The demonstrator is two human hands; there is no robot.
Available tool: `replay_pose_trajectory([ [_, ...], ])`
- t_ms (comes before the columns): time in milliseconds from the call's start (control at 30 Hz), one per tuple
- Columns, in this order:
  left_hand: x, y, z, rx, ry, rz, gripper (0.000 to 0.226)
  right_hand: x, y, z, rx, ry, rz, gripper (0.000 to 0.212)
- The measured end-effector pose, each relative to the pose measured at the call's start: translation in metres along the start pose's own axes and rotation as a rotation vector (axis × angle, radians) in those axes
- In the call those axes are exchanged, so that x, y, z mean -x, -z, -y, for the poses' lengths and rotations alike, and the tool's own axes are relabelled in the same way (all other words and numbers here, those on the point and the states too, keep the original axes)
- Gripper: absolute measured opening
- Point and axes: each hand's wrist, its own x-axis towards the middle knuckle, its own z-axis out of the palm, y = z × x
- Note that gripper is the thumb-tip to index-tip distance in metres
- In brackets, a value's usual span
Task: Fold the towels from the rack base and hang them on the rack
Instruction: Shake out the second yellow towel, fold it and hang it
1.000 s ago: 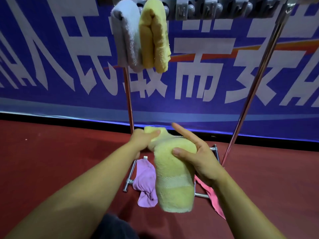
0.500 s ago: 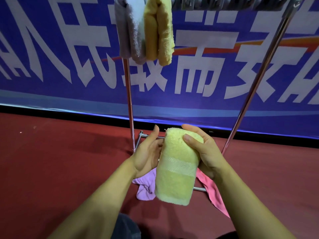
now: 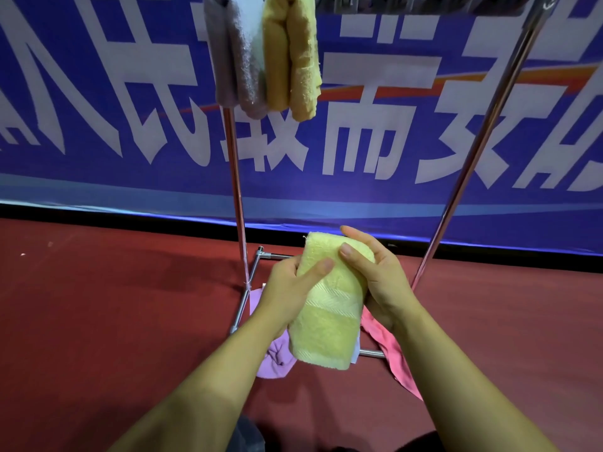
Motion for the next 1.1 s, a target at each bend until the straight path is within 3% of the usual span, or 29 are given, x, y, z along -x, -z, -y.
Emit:
replay_pose_trajectory([
  [200, 0.0, -0.001, 0.0, 0.007, -0.05, 0.009, 0.01, -0.004, 0.0, -0.01, 0.266, 0.07, -0.147, 0.052],
  [367, 0.001, -0.002, 0.001, 0.122, -0.001, 0.064, 0.03, 0.0, 0.002, -0.011, 0.235, -0.1, -0.002, 0.044],
  [500, 0.001, -0.003, 0.001, 0.111, 0.022, 0.072, 0.037, 0.002, 0.001, -0.014, 0.231, 0.012, -0.038, 0.032],
  [733, 0.001, -0.016, -0.003, -0.178, -0.027, -0.183, 0.04, -0.001, -0.006, -0.032, 0.555, 0.254, -0.178, 0.018],
  [900, -0.005, -0.014, -0.002, -0.122, -0.075, -0.307, 0.038, -0.005, -0.005, -0.045, 0.709, 0.119, -0.147, 0.038],
  [1100, -0.009, -0.006, -0.004, -0.067, -0.096, -0.433, 0.038, -0.001, -0.005, -0.049, 0.733, 0.064, 0.022, 0.031],
])
